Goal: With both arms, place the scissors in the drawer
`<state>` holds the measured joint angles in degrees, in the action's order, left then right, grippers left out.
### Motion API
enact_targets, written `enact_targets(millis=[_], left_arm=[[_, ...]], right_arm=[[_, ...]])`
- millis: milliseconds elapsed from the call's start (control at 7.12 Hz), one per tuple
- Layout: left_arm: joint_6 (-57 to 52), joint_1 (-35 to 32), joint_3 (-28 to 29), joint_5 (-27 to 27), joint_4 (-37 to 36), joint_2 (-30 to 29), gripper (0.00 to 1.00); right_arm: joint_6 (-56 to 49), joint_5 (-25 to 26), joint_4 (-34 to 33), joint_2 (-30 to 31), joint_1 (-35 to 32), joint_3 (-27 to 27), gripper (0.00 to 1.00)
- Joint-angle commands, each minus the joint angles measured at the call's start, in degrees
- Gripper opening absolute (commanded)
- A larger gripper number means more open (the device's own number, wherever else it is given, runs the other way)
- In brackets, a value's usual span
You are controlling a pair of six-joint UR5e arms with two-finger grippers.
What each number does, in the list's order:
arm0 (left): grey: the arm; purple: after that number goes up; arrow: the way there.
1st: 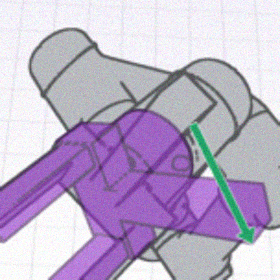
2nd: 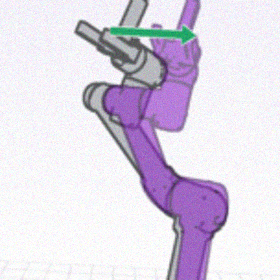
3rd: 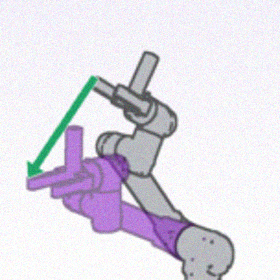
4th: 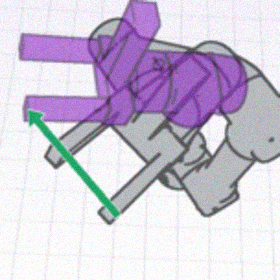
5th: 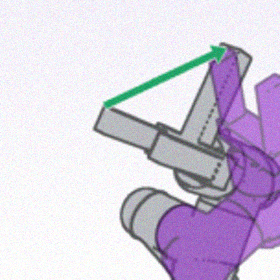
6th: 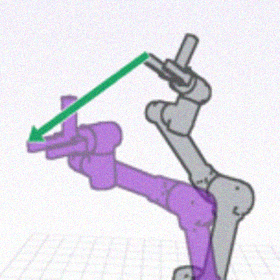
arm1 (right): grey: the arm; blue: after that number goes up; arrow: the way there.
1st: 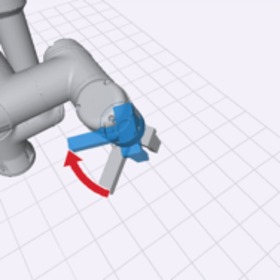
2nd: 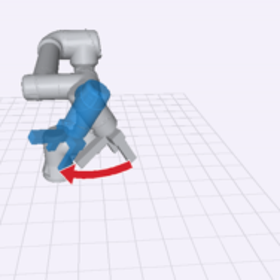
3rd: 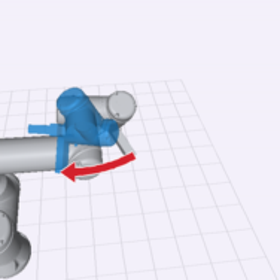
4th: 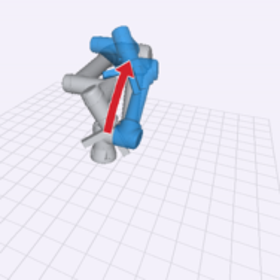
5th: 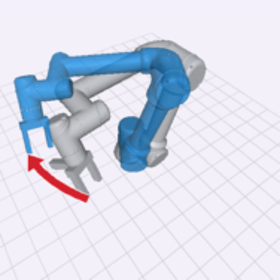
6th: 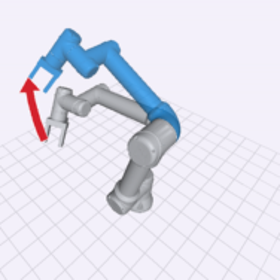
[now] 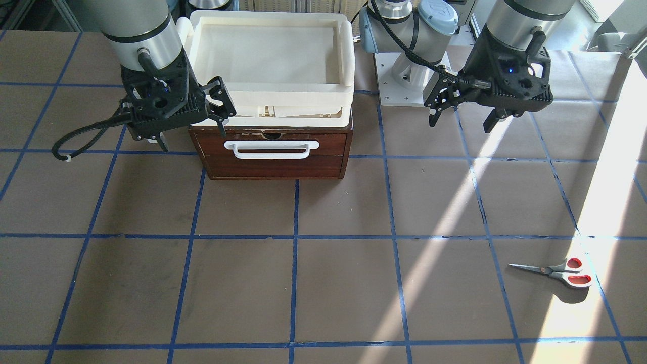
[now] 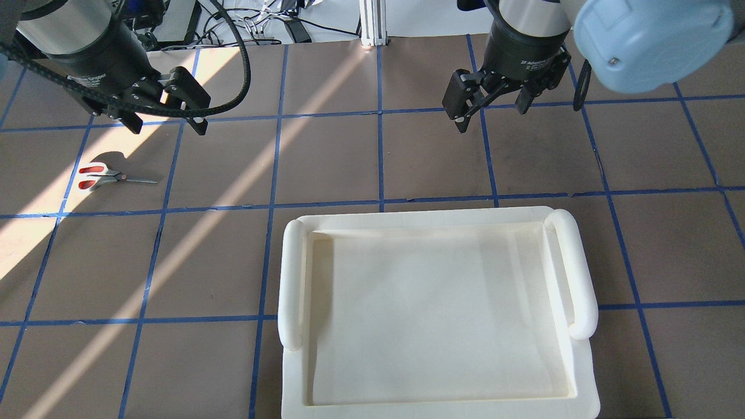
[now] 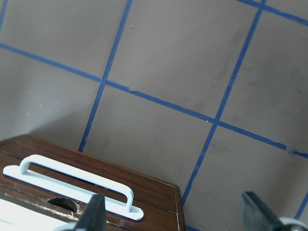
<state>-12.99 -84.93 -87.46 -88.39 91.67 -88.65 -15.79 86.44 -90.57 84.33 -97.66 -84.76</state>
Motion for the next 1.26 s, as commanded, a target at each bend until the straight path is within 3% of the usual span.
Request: enact_targets(millis=[0, 561, 842, 1123], left_arm=[[-16.2, 5.19, 0.01, -0.21, -0.96, -1.42, 1.0], [-48.55, 15.56, -0.08, -0.73, -2.9, -6.61, 1.0], [-62.53, 19.61, -0.17, -0.73, -3.42, -9.94, 1.0], [-75.7, 20.33, -1.65, -4.48, -13.4, -13.98, 1.0]], right_arm=[[-8.37, -2.14, 2.15, -3.89, -1.99, 0.21, 1.0], [-35.13, -2.59, 3.19, -8.47, -2.8, 2.06, 1.0], [-50.77, -4.17, 7.48, -9.53, -2.62, 2.5, 1.0], [-61.33, -3.39, 7.08, -14.17, -4.8, 2.59, 1.0]])
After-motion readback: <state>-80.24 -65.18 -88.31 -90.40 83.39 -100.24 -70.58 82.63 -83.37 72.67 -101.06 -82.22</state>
